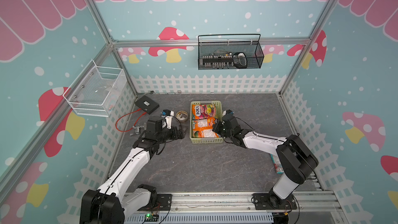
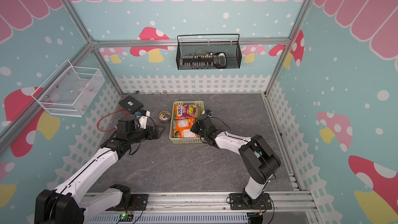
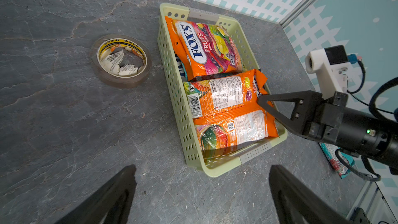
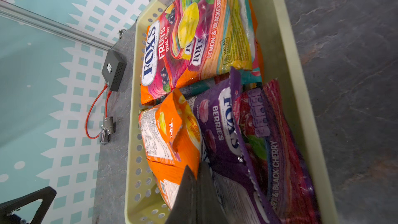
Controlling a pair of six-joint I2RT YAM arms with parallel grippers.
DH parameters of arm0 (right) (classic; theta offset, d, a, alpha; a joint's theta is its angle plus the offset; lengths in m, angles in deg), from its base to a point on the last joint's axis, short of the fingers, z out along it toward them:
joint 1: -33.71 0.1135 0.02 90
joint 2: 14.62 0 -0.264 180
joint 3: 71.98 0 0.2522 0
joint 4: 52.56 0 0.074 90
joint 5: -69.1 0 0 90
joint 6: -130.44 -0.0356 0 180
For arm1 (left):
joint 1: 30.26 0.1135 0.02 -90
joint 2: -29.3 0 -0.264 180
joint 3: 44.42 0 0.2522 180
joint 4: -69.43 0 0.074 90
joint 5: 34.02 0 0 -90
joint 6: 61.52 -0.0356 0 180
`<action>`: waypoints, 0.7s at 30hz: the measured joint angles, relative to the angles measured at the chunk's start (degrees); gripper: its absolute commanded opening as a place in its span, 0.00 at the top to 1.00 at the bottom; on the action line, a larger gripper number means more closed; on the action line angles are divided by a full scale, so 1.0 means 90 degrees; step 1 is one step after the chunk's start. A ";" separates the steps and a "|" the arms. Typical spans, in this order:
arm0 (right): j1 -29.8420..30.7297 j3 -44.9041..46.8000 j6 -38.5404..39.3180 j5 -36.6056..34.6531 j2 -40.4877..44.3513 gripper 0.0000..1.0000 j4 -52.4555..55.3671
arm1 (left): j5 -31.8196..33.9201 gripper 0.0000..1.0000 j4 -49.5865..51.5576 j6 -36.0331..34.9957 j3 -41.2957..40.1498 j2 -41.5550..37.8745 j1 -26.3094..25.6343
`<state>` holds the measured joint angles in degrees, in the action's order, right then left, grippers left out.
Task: Put the candies in the basket
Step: Place the candy in the basket.
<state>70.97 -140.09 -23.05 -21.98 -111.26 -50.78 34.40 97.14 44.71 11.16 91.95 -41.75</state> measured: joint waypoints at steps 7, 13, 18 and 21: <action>-0.0002 0.0107 -0.0104 -0.0287 0.0002 0.76 -0.0002 | 0.0022 0.01 0.0005 0.0000 -0.0002 -0.0027 0.0000; -0.0007 0.0104 -0.0063 -0.0209 0.0121 0.60 0.0056 | 0.0131 0.01 0.0036 0.0002 -0.0002 -0.0092 0.0000; -0.0010 0.0163 -0.0007 -0.0075 0.0797 0.49 0.0129 | 0.0534 0.01 0.0044 0.0058 -0.0002 -0.0342 0.0000; -0.0010 0.0165 0.0136 -0.0070 0.1384 0.39 0.0420 | 0.0843 0.01 0.0041 0.0231 -0.0002 -0.0525 0.0029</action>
<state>70.88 -138.60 -21.82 -22.61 -98.80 -47.00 41.98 97.52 46.78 11.14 87.23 -41.49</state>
